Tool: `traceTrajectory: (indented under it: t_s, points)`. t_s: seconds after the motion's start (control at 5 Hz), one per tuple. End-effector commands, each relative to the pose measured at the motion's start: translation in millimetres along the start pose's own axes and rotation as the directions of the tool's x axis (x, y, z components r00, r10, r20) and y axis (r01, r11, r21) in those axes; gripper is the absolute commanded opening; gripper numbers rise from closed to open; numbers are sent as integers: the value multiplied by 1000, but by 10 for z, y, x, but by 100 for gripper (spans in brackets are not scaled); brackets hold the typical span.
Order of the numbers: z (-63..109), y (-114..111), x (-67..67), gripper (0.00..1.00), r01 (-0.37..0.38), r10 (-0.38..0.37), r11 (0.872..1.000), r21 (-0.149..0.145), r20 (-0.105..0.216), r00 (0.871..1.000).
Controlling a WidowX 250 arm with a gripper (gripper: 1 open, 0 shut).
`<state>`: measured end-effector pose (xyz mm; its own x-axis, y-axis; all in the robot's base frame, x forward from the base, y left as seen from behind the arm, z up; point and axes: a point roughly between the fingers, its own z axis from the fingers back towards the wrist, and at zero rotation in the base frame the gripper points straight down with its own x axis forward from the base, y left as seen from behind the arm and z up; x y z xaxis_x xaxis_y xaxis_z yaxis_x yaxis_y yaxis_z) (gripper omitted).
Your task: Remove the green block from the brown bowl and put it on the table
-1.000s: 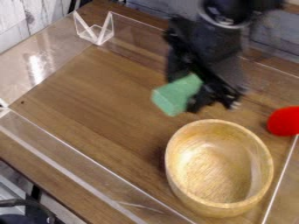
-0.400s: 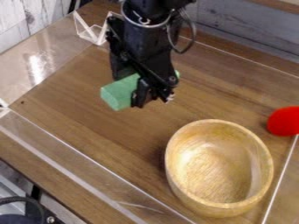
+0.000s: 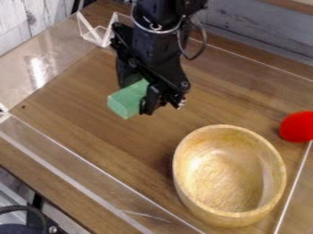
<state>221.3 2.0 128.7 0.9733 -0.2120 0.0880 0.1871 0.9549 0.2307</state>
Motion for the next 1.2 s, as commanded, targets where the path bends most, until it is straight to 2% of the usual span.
traceTrajectory:
  t_s: [0.0,1.0]
  points:
    - [66,72,82,0,-49,49,999,9,37,998]
    - [-38,154,107,0,-145,144,989,6,26,989]
